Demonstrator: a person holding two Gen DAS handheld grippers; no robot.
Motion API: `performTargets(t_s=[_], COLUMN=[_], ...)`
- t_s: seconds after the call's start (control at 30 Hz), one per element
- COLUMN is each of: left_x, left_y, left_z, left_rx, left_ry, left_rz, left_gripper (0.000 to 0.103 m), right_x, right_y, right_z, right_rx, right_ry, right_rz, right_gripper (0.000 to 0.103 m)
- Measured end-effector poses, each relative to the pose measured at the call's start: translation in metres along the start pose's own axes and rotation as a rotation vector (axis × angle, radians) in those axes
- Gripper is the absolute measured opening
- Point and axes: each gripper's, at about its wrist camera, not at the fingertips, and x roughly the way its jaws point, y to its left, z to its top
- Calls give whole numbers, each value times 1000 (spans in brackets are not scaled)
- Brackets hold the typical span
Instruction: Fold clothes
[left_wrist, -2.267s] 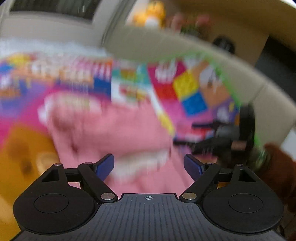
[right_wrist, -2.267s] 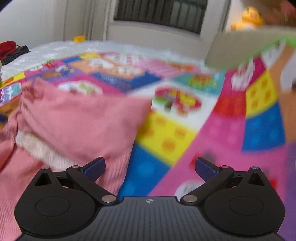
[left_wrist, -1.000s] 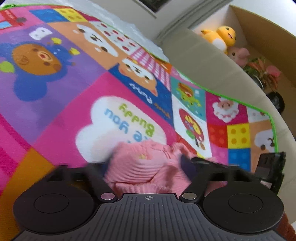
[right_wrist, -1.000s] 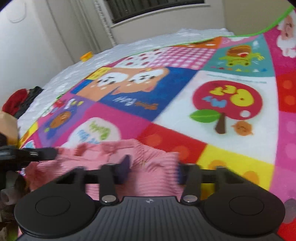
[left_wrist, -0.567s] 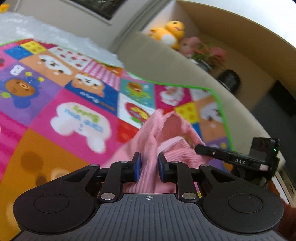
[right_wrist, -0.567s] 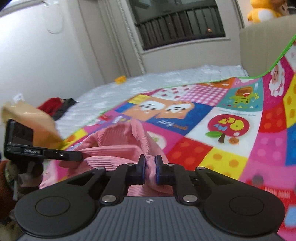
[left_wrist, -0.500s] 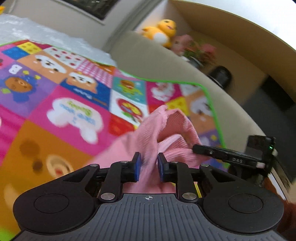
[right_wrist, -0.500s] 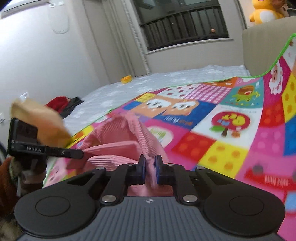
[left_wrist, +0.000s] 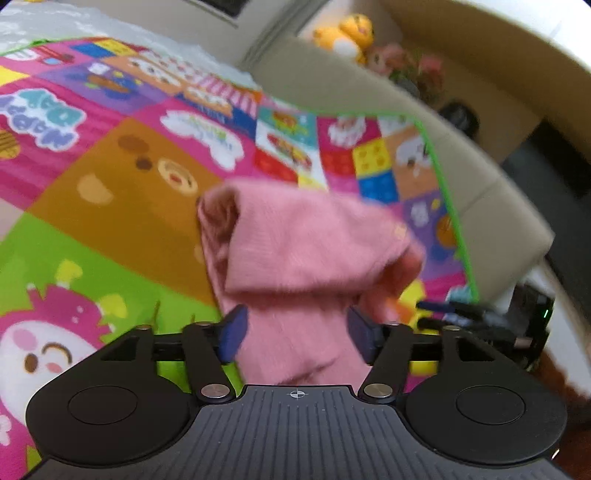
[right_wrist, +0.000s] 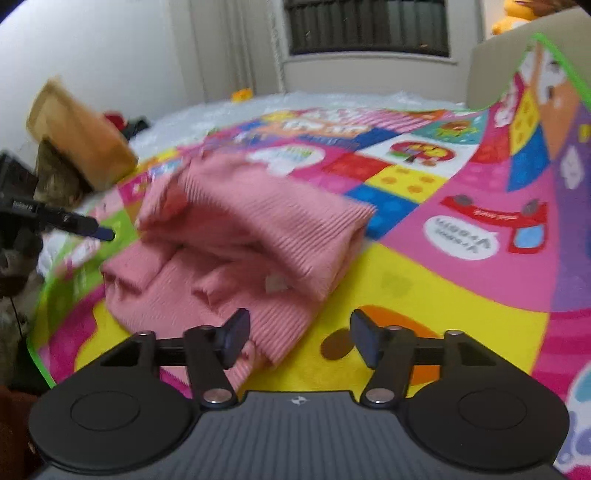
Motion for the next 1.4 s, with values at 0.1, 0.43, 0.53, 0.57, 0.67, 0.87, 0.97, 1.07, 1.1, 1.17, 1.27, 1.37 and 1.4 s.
performTargets(t_s=[0.1,0.43,0.53,0.57,0.67,0.87,0.97,1.07,1.1,1.17,1.27,1.37,1.4], left_x=[-4,75,77,71,36,-12,-7,7,11,11,3,-12,-19], left_y=[3,26,22,17,-6,-35,-27,-7,-2,3,-3,-18,-25], left_z=[14,33,37,40,49,18,-14,-44,-51,-62,-60,-50,-45], left_rx=[-72,-274,-239,-209,-139,-32,-22,-59,-68,-66,-27,61,83], left_ry=[-62,-31,-10,-15,-79,-86,-37,33,48,50,36,0,-27], left_rz=[-13,56,83,77,16,-38,9,82,96,111,120,131,117], left_gripper=[90,69,31,17,15,15,16,16,17,21,24,33,37], right_x=[-14,77,83,75,39,-7,4,22,26,31,27,15,11], right_y=[-14,-36,-10,-2,12,15,9,4,4,3,3,3,2], right_z=[15,32,39,43,55,39,10,-19,-26,-37,-37,-31,-29], right_rx=[119,393,212,153,89,119,155,175,174,174,161,150,150], right_ry=[-90,-54,-26,-50,-117,-118,-46,16,22,28,18,-12,-26], right_rz=[34,48,-1,-14,25,104,85,42,30,9,-20,-38,-41], right_gripper=[75,68,24,18,16,16,17,21,24,37,54,68,73])
